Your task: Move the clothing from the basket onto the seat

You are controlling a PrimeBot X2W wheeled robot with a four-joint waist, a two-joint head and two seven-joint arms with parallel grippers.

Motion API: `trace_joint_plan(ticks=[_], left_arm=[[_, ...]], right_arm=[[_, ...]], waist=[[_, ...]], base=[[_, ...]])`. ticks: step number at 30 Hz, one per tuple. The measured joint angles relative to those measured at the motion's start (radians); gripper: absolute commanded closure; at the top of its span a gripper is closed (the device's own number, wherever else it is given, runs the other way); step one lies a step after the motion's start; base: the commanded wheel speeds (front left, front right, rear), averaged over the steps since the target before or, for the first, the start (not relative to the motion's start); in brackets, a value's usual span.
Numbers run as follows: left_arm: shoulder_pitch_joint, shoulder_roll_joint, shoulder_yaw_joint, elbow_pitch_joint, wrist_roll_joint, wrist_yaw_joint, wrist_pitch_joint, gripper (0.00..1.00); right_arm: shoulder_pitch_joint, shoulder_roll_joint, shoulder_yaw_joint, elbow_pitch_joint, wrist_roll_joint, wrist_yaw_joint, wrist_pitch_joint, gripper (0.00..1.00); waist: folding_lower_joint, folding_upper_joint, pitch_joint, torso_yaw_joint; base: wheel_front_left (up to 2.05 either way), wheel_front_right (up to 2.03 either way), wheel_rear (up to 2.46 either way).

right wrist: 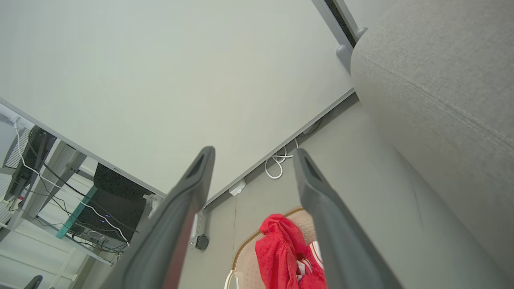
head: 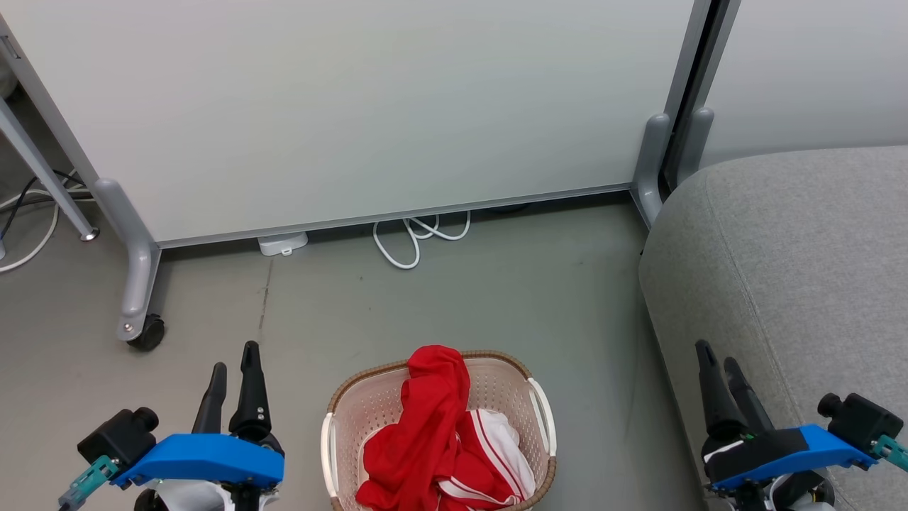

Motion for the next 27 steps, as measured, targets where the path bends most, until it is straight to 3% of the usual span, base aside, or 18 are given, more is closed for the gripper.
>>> trace_joint_plan(ticks=[27], left_arm=[[-0.022,0.008,-0.045,0.056,0.300,-0.007,-0.070,0.00]], right_arm=[[-0.006,-0.002,0.015,0.002,-0.341,0.000,-0.030,0.00]], waist=[[0.0000,0.0000,0.003,0.003]], base=[[0.00,0.00,0.00]])
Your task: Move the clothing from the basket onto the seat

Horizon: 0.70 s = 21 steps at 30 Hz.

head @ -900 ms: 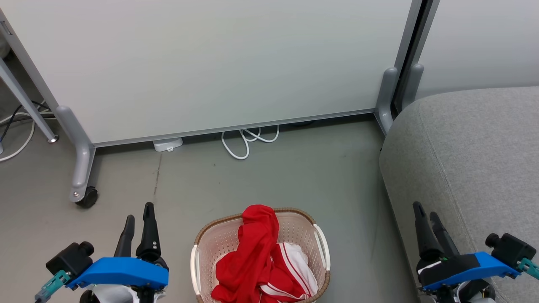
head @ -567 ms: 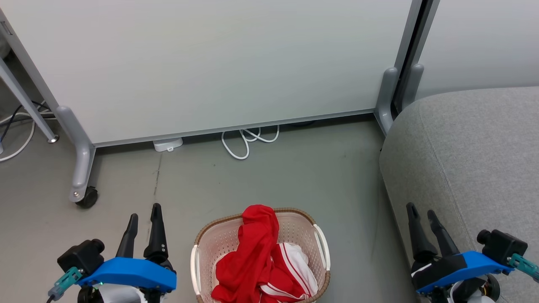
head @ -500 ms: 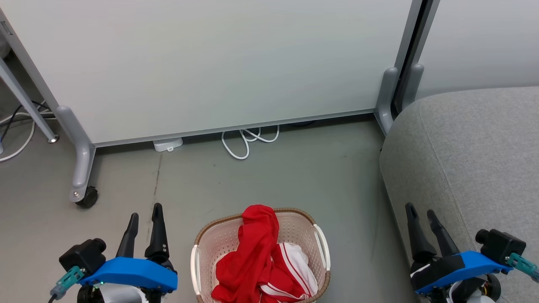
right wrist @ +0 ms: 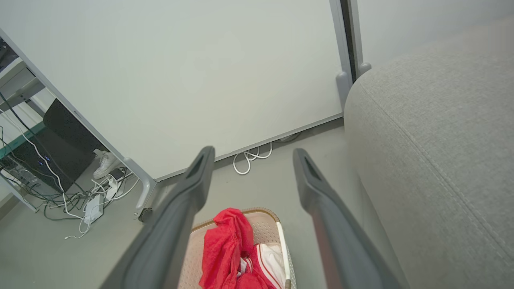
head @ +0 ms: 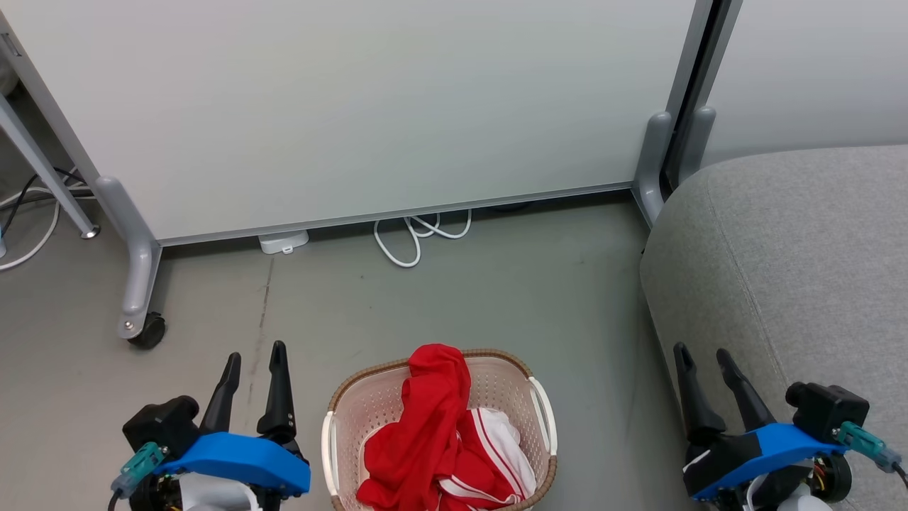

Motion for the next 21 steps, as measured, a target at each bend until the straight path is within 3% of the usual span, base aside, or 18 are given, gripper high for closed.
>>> trace_joint_plan(ticks=[21], left_arm=[[-0.015,0.000,-0.013,0.026,0.160,-0.008,-0.047,0.00]], right_arm=[[-0.003,-0.002,0.014,0.007,-0.176,0.000,-0.035,0.00]], waist=[[0.0000,0.0000,-0.003,0.004]], base=[[0.00,0.00,0.00]])
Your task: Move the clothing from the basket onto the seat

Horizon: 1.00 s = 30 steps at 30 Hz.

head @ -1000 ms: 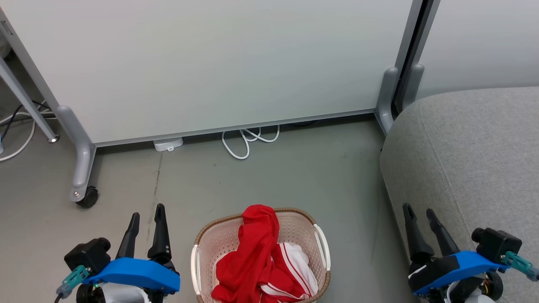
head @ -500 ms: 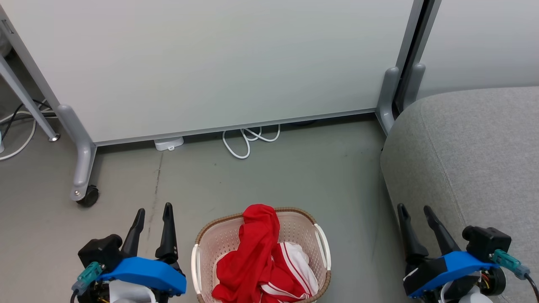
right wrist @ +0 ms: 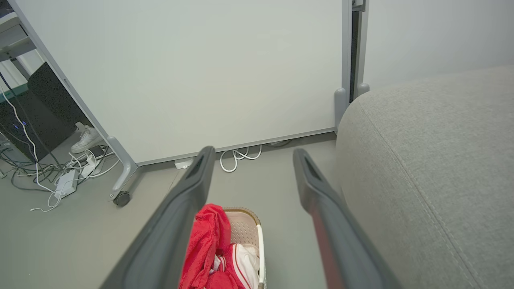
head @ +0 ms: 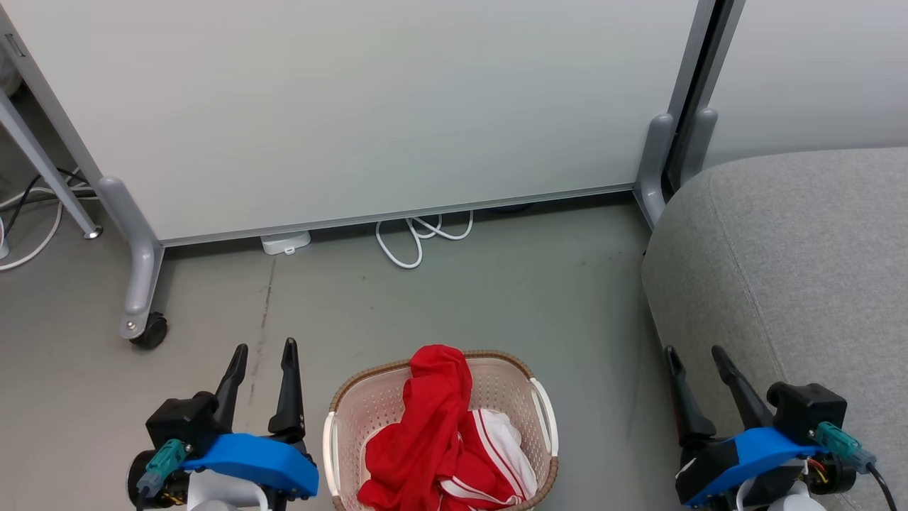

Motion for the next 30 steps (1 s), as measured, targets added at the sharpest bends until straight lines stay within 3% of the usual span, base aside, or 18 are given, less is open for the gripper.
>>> trace_joint_plan(ticks=[30], left_arm=[[-0.001,-0.006,-0.009,0.018,0.190,-0.003,-0.053,0.00]], right_arm=[[-0.010,-0.002,0.002,0.021,-0.187,0.001,-0.050,0.00]], waist=[[0.0000,0.0000,-0.011,-0.004]], base=[[0.00,0.00,0.00]])
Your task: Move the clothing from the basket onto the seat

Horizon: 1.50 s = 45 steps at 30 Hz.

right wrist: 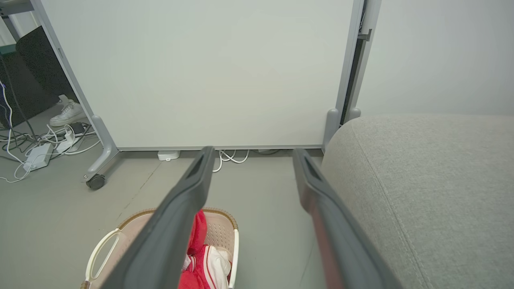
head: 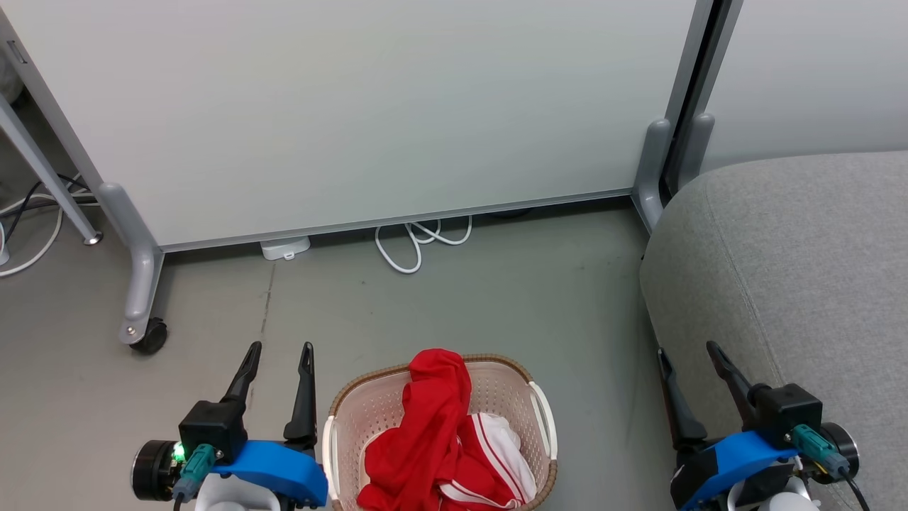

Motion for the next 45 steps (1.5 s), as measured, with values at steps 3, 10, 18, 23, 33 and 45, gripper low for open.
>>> trace_joint_plan(ticks=[3,10,18,23,33,45], left_arm=[[0.000,-0.001,0.000,0.000,0.000,0.000,0.000,0.00],[0.000,-0.002,-0.001,0.002,-0.001,-0.002,0.000,0.00],[0.000,-0.003,-0.001,0.005,-0.001,-0.005,0.000,0.00],[-0.017,-0.003,-0.013,0.015,-0.003,-0.005,0.000,0.00],[-0.117,-0.003,-0.034,0.098,0.000,-0.005,0.000,0.00],[-0.293,0.037,-0.050,0.253,-0.021,-0.005,0.000,0.00]], right_arm=[[0.000,0.000,0.001,0.000,0.000,0.000,0.000,0.00],[0.000,0.000,0.003,-0.001,0.000,0.000,0.000,0.00],[-0.003,0.000,0.015,-0.012,0.004,0.000,0.003,0.00],[-0.023,-0.001,0.038,-0.023,0.007,0.000,0.002,0.00],[-0.100,-0.001,0.085,-0.053,0.018,0.000,-0.009,0.00],[-0.234,-0.002,0.175,-0.072,0.043,0.000,-0.038,0.00]], waist=[[0.0000,0.0000,0.000,-0.001],[0.0000,0.0000,0.000,-0.004],[0.0000,0.0000,0.019,-0.015],[0.0000,0.0000,0.060,-0.030],[0.0000,0.0000,0.209,-0.076],[0.0002,0.0000,0.429,-0.161]], base=[[0.00,0.00,0.00],[0.00,0.00,0.00],[0.00,0.00,0.00],[0.00,0.00,0.00],[0.00,0.00,0.00],[0.00,0.00,0.00]])
